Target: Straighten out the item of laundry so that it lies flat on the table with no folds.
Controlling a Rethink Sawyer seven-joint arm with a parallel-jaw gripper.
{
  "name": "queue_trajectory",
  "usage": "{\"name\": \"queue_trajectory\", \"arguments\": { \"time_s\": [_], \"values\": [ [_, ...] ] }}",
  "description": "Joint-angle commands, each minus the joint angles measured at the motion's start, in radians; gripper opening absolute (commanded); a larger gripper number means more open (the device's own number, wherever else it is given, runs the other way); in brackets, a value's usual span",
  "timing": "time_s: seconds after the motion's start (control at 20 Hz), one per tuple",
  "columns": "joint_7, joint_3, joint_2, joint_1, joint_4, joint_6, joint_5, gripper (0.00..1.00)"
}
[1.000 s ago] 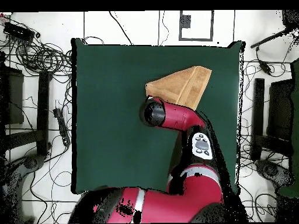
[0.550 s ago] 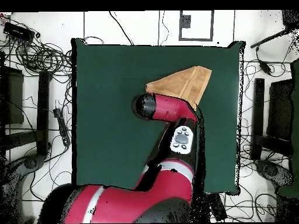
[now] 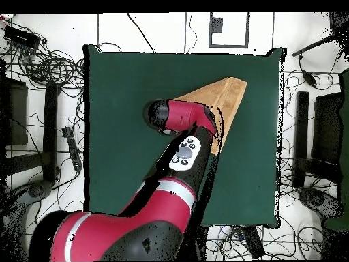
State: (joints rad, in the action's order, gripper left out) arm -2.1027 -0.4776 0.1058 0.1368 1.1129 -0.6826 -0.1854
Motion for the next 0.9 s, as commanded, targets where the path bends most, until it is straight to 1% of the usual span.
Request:
{"name": "queue_trajectory", "arguments": {
  "time_s": [0.05,0.2,0.25,0.35,0.45,0.55,0.75,0.8,0.9],
  "values": [
    [-0.252,0.067,-0.147,-0.057,0.089,0.063,-0.028,1.00],
    [-0.163,0.198,-0.114,-0.142,0.157,0.241,-0.035,1.00],
    [-0.120,0.243,-0.098,-0.174,0.179,0.272,-0.032,1.00],
    [-0.083,0.281,-0.081,-0.203,0.204,0.322,-0.007,1.00],
    [-0.067,0.299,-0.075,-0.221,0.210,0.268,-0.008,1.00],
    [-0.075,0.287,-0.091,-0.222,0.185,0.223,0.001,1.00],
    [-0.064,0.287,-0.123,-0.237,0.149,0.236,0.040,1.00],
    [-0.062,0.293,-0.123,-0.243,0.148,0.233,0.048,0.00],
    [-0.049,0.297,-0.121,-0.245,0.147,0.213,0.051,0.00]
  ]
}}
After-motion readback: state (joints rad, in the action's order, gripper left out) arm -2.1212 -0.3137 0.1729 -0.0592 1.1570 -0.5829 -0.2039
